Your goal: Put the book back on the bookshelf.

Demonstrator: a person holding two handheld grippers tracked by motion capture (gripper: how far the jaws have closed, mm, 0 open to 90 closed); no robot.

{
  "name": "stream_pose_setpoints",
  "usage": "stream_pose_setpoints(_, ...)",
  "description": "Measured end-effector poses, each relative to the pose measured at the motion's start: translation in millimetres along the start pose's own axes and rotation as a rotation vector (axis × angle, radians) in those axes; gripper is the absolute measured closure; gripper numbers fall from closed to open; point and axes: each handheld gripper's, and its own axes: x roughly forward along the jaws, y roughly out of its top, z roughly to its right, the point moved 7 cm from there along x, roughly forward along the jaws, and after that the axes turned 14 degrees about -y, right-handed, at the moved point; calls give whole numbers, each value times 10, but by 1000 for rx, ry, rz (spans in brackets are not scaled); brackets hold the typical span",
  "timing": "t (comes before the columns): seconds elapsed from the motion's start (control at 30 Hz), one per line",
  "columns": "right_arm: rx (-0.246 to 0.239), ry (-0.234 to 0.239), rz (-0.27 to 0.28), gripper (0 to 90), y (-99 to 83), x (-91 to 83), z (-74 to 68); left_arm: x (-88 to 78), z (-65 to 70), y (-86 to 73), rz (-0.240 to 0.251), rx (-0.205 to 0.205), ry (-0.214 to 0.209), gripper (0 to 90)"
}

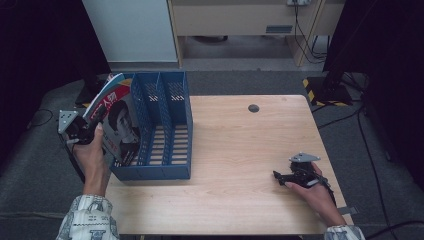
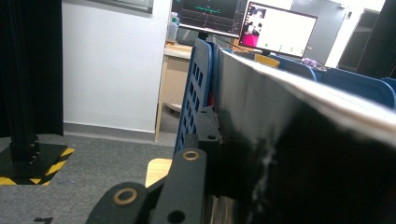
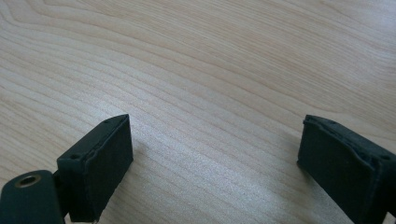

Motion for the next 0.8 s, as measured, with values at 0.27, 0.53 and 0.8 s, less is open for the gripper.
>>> stream_pose_setpoints(0.27,-1,-1,1,104,0,0,2,-5,-6,-25,-2,-19,-10,850)
stream_pose_setpoints(0.53,-1,-1,1,104,-1,-1,2,-19,-17,-22,-33,18,18,684)
stream_pose_setpoints(0.8,0,-1,1,104,-2,-2,2,-81,14,121,-33,44,-2,475)
